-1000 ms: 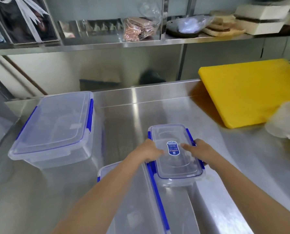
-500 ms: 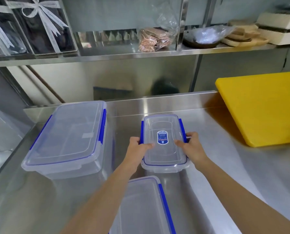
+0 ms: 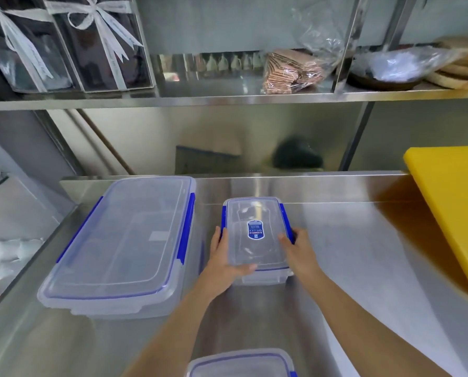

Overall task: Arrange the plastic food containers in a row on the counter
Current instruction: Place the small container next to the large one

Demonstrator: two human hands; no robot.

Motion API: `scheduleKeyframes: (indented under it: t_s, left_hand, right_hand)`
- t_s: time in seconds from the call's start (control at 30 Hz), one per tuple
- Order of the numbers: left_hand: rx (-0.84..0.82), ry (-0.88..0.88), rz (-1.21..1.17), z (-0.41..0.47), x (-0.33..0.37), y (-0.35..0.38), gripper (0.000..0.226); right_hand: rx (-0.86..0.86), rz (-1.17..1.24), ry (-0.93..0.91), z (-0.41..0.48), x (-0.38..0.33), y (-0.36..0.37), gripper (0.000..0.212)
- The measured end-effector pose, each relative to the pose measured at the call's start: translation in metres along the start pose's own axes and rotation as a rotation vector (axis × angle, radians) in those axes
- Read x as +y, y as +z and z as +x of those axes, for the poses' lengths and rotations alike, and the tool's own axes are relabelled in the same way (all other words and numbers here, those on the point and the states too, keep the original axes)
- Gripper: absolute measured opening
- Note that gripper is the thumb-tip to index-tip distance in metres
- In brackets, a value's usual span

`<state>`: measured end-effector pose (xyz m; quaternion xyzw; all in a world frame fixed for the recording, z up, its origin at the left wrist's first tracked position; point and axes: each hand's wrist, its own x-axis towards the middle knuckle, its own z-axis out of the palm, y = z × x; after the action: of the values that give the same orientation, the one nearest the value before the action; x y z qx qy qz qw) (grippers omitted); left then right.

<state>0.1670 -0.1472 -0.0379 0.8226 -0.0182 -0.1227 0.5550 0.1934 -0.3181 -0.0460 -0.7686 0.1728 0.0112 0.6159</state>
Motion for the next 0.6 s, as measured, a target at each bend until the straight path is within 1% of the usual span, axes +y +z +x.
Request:
scheduleKeyframes:
  t_s: [0.03, 0.1, 0.2, 0.3, 0.37, 0.4, 0.47, 0.5, 0.53, 0.57, 0.6]
  left_hand:
    - [0.041, 0.007, 0.044, 0.005, -0.003, -0.001, 0.094]
    - [0.132, 0.040, 0.143, 0.011, -0.004, -0.001, 0.081]
    - [0.260, 0.098, 0.424, 0.012, -0.003, 0.003, 0.061]
    - [0.273, 0.058, 0.723, 0.011, -0.005, 0.009, 0.059]
    - [0.230, 0.023, 0.800, 0.012, -0.006, 0.012, 0.063]
    - [0.203, 0.003, 0.816, 0.013, -0.004, 0.012, 0.067]
    - [0.163, -0.028, 0.815, 0.011, -0.001, 0.009, 0.073]
    - [0.147, -0.042, 0.794, 0.009, 0.000, 0.007, 0.074]
    - [0.134, -0.050, 0.772, 0.005, 0.001, 0.005, 0.074]
    - [0.129, -0.051, 0.752, 0.000, 0.002, 0.002, 0.074]
    - [0.129, -0.049, 0.723, -0.008, 0.003, 0.000, 0.074]
  right_hand:
    - [0.003, -0.021, -0.006, 0.005, -0.002, 0.002, 0.024]
    - [0.012, -0.026, -0.017, 0.013, -0.007, 0.006, 0.032]
    - [0.006, -0.027, -0.004, 0.022, -0.014, 0.011, 0.037]
    - [-0.031, -0.102, -0.007, 0.026, -0.019, 0.011, 0.036]
    - [-0.101, -0.128, 0.004, 0.029, -0.023, 0.009, 0.041]
    - [-0.129, -0.135, -0.001, 0.032, -0.021, 0.006, 0.050]
    - [-0.140, -0.124, -0.034, 0.039, -0.006, -0.001, 0.086]
    - [-0.150, -0.125, -0.021, 0.034, -0.004, -0.005, 0.096]
    - [-0.131, -0.093, -0.013, 0.018, -0.010, -0.009, 0.091]
    - [-0.120, -0.096, -0.022, 0.005, -0.012, -0.011, 0.077]
    - [-0.117, -0.101, -0.024, -0.009, -0.015, -0.012, 0.070]
